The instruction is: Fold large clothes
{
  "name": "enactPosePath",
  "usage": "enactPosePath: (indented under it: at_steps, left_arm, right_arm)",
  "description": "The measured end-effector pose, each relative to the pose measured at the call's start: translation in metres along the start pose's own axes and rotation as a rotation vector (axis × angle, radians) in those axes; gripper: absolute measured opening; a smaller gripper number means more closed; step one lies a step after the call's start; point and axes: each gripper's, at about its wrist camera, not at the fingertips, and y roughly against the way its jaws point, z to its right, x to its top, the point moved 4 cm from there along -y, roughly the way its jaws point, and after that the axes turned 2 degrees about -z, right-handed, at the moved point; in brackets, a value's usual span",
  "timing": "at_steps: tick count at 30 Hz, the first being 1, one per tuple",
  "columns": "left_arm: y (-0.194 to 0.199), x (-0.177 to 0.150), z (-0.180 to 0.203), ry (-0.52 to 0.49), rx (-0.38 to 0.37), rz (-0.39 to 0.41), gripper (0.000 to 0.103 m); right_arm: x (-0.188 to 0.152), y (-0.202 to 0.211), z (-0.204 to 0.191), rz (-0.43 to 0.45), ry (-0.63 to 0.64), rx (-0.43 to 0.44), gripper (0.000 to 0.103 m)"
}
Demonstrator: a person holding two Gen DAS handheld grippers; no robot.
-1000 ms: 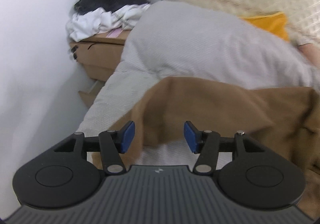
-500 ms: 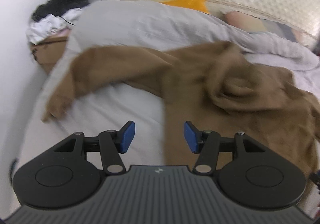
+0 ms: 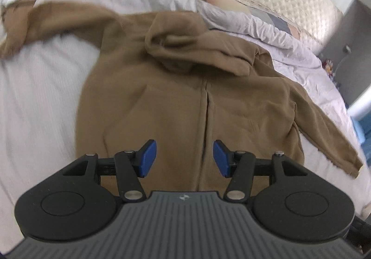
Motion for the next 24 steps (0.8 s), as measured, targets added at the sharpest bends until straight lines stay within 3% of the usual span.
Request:
enactPosePath:
  at_steps: [4,6,10,17,24]
  left_arm:
    - [-0.008,-0.027,-0.012,0.133,0.008,0.015,0.062]
    - [-0.011,-0.034,-0.021,0.195,0.008,0.035,0.069]
    - [-0.025,-0.041,-0.037,0.233,0.046,0.033,0.070]
    - [-0.031,-0.044,-0.090,0.338,0.157,0.087,0.075]
    - [-0.035,-0.038,-0.124,0.494,0.188,0.139,0.076]
  right_arm:
    - [-0.001,0.008,0.017,-0.019,-0.086,0.009,0.086]
    - [0.001,0.011,0.023,-0.010,-0.128,0.043,0.086]
    - [0.007,0.005,0.035,-0.020,-0.186,0.049,0.087]
    - [0.002,-0.033,0.060,-0.108,-0.332,-0.011,0.087]
    - [0.005,-0.076,0.061,-0.146,-0.399,0.004,0.087]
